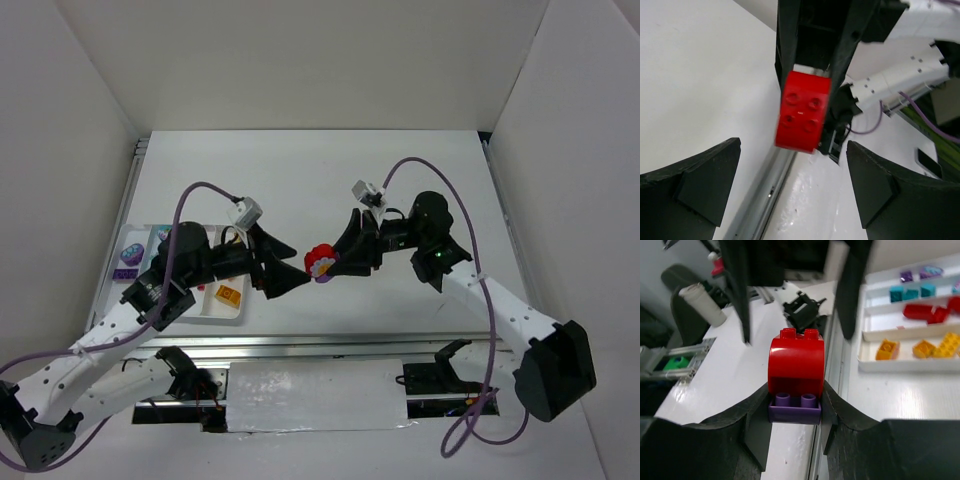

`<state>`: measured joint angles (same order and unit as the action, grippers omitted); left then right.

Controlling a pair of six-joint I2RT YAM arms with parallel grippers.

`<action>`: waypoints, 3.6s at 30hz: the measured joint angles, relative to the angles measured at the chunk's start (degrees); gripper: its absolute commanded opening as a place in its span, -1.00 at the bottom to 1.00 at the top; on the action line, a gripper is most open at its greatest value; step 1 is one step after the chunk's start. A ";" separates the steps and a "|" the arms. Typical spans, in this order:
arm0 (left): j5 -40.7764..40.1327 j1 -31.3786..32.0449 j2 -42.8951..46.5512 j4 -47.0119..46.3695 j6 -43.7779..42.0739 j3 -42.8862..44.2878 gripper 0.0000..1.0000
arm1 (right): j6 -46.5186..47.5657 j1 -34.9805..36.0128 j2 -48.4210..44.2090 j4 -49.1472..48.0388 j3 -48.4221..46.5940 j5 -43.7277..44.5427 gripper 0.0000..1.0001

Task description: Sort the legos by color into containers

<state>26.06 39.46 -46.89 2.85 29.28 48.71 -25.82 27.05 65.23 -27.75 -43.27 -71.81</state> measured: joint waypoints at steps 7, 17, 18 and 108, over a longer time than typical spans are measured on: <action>11.85 0.02 -2.56 -8.61 4.24 -4.92 0.99 | 12.70 6.45 -0.96 14.43 -6.80 0.94 -1.00; 15.17 -0.55 -2.82 -12.50 4.79 -6.43 -0.52 | 16.59 7.82 1.18 22.93 -8.20 0.35 -1.00; 14.93 -0.55 -2.84 -12.46 4.90 -6.45 -0.55 | 16.57 7.80 1.18 23.02 -8.24 0.22 -1.00; -26.95 14.36 -5.03 -44.24 -29.33 -26.32 -0.32 | -22.47 4.20 6.93 24.44 -10.34 21.84 -1.00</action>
<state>-0.89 53.82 -51.92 -41.39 -0.05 22.39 -48.29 31.24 72.16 -3.31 -53.60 -49.98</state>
